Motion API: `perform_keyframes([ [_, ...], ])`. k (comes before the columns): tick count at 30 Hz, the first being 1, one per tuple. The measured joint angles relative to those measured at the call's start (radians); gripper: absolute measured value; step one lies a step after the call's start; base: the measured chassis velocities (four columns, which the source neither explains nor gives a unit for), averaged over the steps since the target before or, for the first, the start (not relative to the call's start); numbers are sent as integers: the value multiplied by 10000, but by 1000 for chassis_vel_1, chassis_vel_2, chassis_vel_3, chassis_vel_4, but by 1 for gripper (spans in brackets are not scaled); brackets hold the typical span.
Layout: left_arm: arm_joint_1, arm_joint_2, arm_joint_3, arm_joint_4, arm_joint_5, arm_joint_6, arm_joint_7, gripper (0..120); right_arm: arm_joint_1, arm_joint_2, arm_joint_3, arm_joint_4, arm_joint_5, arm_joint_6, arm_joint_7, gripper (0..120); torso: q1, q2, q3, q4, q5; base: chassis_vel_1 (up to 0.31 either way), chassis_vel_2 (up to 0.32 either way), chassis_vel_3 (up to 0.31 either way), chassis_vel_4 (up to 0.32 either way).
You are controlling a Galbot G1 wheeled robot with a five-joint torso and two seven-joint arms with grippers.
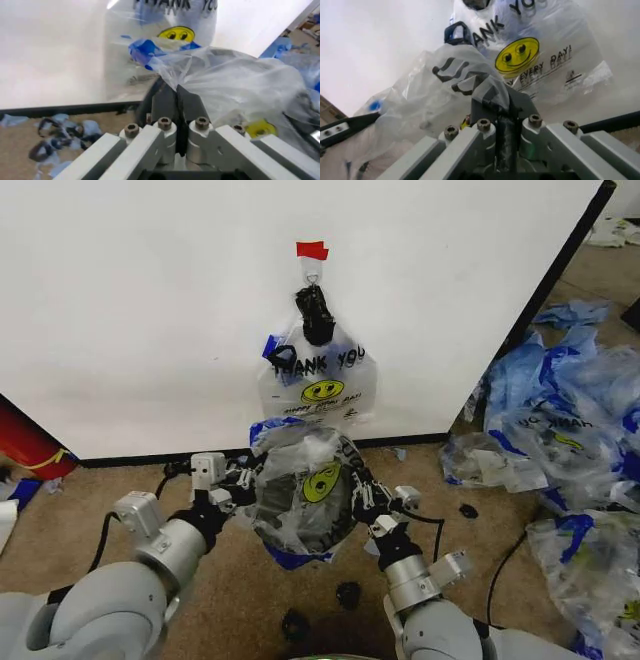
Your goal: Pick up the garbage bag from the wall and place it over the trash bin.
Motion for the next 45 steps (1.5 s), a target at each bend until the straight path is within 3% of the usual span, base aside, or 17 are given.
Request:
perform_keyframes([
  [19,28,221,-95,59,236,-101,-237,0,-526,-339,-173,280,-343,327,-267,1,0,0,0,0,-1,0,0,0,0],
  [41,225,-45,-31,578,-15,-447,-83,0,-752,-431,10,520,-246,686,-613,1,0,0,0,0,0,0,0,0,0],
  [45,315,-308,17,752,-79,-548,28,10,-756,-409,50,559,-175,779,-632,1,0,0,0,0,0,0,0,0,0],
])
